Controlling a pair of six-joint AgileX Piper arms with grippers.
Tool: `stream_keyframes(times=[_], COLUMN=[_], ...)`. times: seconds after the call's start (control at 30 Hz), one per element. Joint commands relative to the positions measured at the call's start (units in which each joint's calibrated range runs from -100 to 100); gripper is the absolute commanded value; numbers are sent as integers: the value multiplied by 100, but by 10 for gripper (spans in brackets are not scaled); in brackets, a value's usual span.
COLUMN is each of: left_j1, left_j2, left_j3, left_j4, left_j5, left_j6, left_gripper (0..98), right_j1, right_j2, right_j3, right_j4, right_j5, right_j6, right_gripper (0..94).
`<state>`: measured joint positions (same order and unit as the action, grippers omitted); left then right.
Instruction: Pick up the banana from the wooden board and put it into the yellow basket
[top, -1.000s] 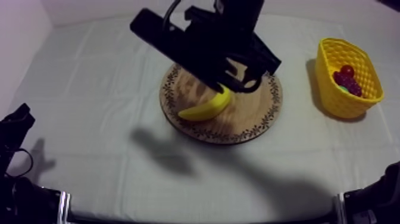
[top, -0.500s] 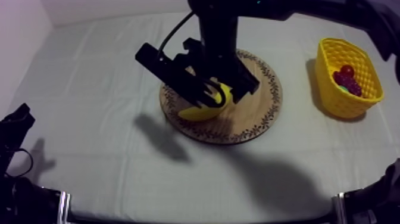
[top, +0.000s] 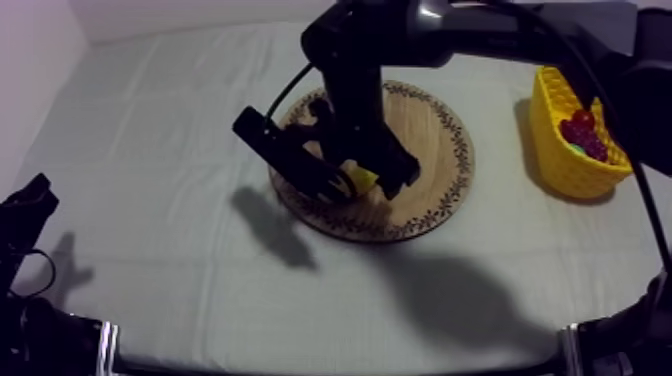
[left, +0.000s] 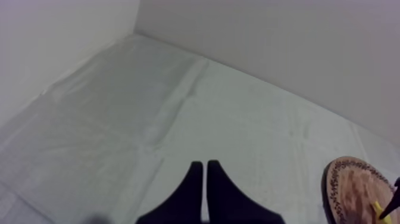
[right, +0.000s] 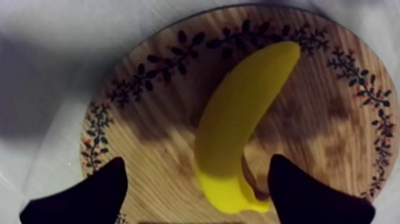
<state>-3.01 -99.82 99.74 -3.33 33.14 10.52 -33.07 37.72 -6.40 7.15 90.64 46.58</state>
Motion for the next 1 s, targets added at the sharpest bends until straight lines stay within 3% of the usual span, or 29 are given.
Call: stream_keyframes(times=[0.0, 0.3, 0.83, 0.97], left_j1=[1, 1, 1, 1], left_j2=[0, 0, 0, 0], left_j3=[3, 3, 3, 3], left_j4=[-2, -2, -2, -2], left_j5=[0, 0, 0, 0], left_j6=[0, -3, -5, -5], left_gripper=[1, 1, 1, 1], right_j1=[18, 72, 38, 49], right_j2=[101, 427, 497, 486], right_j3=[-29, -65, 12, 99], right_j4=[-20, 13, -4, 49], right_j5=[-92, -545, -793, -910], right_j6=[-4, -27, -251, -307], right_gripper=[812, 768, 224, 173])
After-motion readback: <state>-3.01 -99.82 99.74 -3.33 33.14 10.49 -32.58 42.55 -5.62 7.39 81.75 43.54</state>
